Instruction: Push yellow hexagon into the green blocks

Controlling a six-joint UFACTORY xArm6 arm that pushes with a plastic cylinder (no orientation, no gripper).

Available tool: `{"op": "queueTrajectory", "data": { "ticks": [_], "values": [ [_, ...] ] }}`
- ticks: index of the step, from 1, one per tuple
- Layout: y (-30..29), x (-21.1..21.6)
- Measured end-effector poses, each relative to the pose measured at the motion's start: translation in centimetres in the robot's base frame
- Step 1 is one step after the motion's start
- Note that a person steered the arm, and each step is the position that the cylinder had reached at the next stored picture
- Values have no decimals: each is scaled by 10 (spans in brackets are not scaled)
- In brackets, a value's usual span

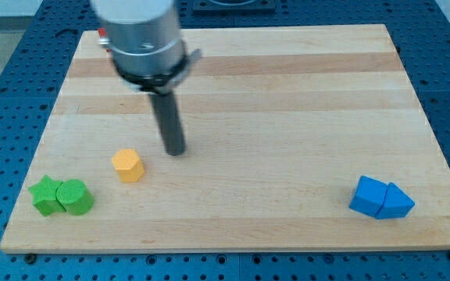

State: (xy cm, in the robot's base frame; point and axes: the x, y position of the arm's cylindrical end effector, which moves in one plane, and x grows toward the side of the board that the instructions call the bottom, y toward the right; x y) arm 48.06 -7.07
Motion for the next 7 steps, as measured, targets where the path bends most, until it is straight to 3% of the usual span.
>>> {"op": "queueTrajectory", "data": {
  "ticks": [1,2,5,7],
  "values": [
    [10,18],
    [-18,28],
    [-127,28],
    [-134,14]
  ]
}}
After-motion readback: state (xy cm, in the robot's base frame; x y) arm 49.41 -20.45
